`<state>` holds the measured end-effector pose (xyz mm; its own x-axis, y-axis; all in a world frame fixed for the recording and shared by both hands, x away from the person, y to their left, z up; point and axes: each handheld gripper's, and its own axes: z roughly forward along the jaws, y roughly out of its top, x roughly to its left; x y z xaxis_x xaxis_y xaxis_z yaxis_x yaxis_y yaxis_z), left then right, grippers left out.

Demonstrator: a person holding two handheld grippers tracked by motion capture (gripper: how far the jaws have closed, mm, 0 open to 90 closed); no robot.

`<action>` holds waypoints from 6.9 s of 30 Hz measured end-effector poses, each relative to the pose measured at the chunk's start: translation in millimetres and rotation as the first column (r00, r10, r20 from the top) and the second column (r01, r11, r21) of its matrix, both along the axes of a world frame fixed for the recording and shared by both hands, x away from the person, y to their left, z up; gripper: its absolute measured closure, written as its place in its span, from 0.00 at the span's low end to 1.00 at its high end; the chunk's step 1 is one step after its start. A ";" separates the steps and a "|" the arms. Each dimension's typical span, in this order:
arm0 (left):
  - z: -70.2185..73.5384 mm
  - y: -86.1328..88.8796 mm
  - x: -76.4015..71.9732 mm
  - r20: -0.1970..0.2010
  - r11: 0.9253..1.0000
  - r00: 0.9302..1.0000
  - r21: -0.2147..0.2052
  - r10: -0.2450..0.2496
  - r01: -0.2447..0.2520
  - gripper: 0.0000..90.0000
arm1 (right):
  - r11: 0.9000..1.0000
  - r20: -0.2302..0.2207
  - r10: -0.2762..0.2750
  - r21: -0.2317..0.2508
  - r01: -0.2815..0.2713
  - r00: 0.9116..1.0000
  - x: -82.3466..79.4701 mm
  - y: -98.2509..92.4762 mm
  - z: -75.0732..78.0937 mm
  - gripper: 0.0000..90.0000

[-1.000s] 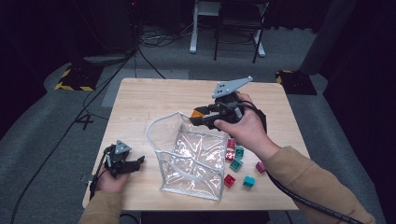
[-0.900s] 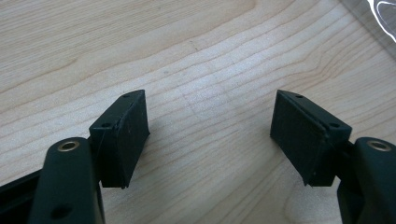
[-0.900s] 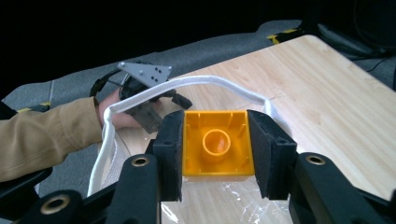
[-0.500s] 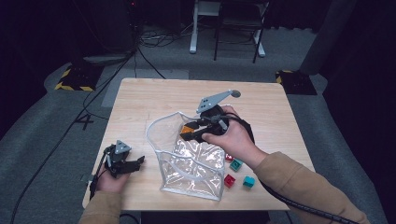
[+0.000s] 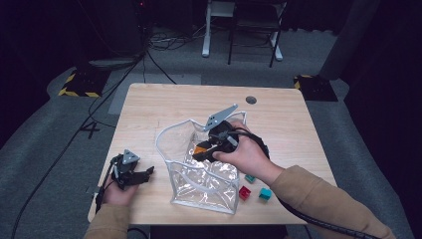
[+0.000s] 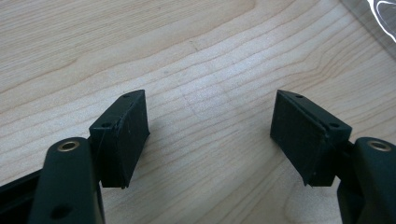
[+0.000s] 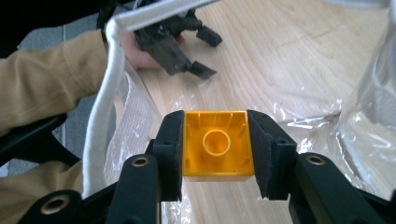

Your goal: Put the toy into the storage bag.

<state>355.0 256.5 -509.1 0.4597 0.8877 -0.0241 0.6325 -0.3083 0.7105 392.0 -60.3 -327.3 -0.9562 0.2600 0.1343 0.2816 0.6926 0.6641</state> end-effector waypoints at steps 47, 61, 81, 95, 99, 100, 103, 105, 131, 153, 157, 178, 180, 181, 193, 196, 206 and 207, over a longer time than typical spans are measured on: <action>0.2 0.3 0.1 -0.003 1.000 1.000 0.002 0.004 -0.004 0.31 | 0.965 0.125 -0.201 0.193 0.175 0.972 4.8 -116.8 60.0 0.34; 0.2 0.6 0.3 -0.005 1.000 1.000 0.002 0.018 -0.018 0.31 | 0.944 0.130 -0.288 0.208 0.258 0.949 27.4 -161.8 48.1 0.33; 0.3 0.6 0.5 -0.009 1.000 1.000 0.000 0.024 -0.024 0.31 | 0.918 0.104 -0.370 0.194 0.346 0.923 74.8 -180.3 -12.7 0.34; 0.2 0.9 1.0 -0.007 1.000 1.000 0.000 0.031 -0.031 0.30 | 0.913 0.097 -0.399 0.140 0.384 0.912 94.4 -176.6 -73.1 0.34; 0.2 1.2 1.4 -0.002 1.000 1.000 0.005 0.031 -0.031 0.30 | 0.913 0.083 -0.404 0.104 0.395 0.911 98.2 -171.9 -93.2 0.34; 0.2 1.1 1.4 -0.002 1.000 1.000 0.005 0.031 -0.031 0.30 | 0.913 0.082 -0.404 0.093 0.396 0.911 99.2 -170.6 -98.7 0.34; 0.2 1.2 1.4 -0.002 1.000 1.000 0.005 0.031 -0.031 0.30 | 0.913 0.075 -0.407 0.076 0.402 0.910 101.4 -168.0 -109.4 0.34; 0.2 1.2 1.4 -0.002 0.999 1.000 0.005 0.031 -0.031 0.30 | 0.913 0.070 -0.407 0.059 0.403 0.911 103.0 -166.1 -116.1 0.33; 0.2 1.1 1.4 -0.002 0.999 0.999 0.005 0.033 -0.033 0.30 | 0.888 0.113 -0.448 -0.056 0.456 0.887 122.3 -169.6 -158.1 0.36; 0.2 1.1 1.3 -0.002 0.999 0.999 0.006 0.033 -0.033 0.30 | 0.878 0.139 -0.459 -0.083 0.472 0.878 129.2 -162.9 -159.5 0.53; 0.2 1.1 1.4 -0.002 0.999 0.999 0.006 0.033 -0.033 0.30 | 0.879 0.133 -0.461 -0.069 0.473 0.877 127.4 -166.6 -153.9 0.53; 0.1 1.0 1.4 -0.004 0.999 0.999 0.002 0.034 -0.034 0.30 | 0.903 0.111 -0.430 0.034 0.429 0.896 99.3 -178.8 -77.0 0.53; 0.1 0.9 1.3 -0.004 0.999 0.999 0.001 0.035 -0.035 0.30 | 0.906 0.113 -0.423 0.044 0.421 0.899 95.4 -179.3 -69.1 0.53; 0.1 1.0 1.4 -0.004 0.999 0.999 0.002 0.035 -0.035 0.30 | 0.908 0.113 -0.419 0.049 0.416 0.901 93.4 -179.5 -65.2 0.53; 0.1 1.0 1.3 -0.004 0.999 0.999 0.003 0.034 -0.034 0.30 | 0.929 0.111 -0.368 0.094 0.359 0.923 69.9 -177.4 -19.0 0.53; 0.1 1.0 1.4 -0.005 0.999 0.999 0.002 0.035 -0.035 0.30 | 0.932 0.107 -0.357 0.110 0.346 0.928 64.7 -176.0 -8.4 0.53; 0.2 0.9 1.5 -0.005 0.999 0.999 0.002 0.037 -0.037 0.30 | 0.938 0.112 -0.331 0.151 0.313 0.937 49.8 -171.7 24.9 0.53; 0.2 0.9 1.5 -0.005 0.999 0.999 0.003 0.037 -0.037 0.30 | 0.938 0.111 -0.330 0.153 0.312 0.937 49.0 -170.9 26.8 0.53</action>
